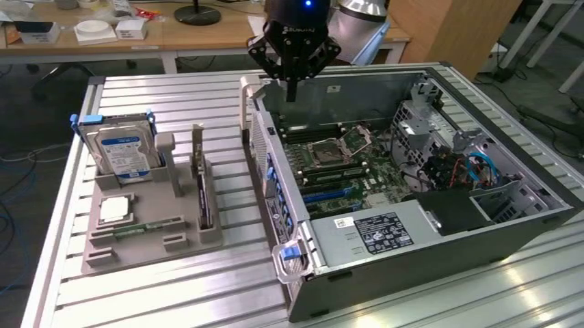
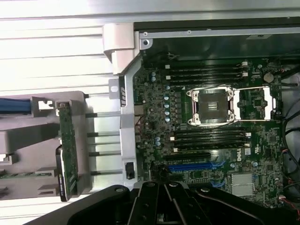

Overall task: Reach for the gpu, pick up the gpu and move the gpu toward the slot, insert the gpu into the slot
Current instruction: 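Reach for the gpu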

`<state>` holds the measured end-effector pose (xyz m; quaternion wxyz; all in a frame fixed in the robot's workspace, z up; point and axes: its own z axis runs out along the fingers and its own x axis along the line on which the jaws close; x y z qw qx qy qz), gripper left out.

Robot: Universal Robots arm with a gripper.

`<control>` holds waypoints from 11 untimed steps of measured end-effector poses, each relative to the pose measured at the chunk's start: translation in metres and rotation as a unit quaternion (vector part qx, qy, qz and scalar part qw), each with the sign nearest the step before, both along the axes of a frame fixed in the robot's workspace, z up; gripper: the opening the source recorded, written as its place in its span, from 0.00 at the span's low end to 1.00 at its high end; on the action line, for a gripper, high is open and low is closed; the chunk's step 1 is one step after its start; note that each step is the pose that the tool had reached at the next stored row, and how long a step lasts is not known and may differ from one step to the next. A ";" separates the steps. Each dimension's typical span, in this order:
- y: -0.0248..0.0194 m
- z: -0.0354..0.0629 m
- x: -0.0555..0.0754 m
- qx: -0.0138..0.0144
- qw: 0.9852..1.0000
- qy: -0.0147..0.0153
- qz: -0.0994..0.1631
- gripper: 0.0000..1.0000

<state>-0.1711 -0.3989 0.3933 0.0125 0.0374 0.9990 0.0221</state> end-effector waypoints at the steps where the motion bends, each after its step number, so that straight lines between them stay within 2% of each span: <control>1: 0.0000 0.0000 -0.003 0.000 1.000 0.000 0.000 0.10; 11: 0.0000 0.0000 -0.030 0.000 1.000 0.000 0.000 0.10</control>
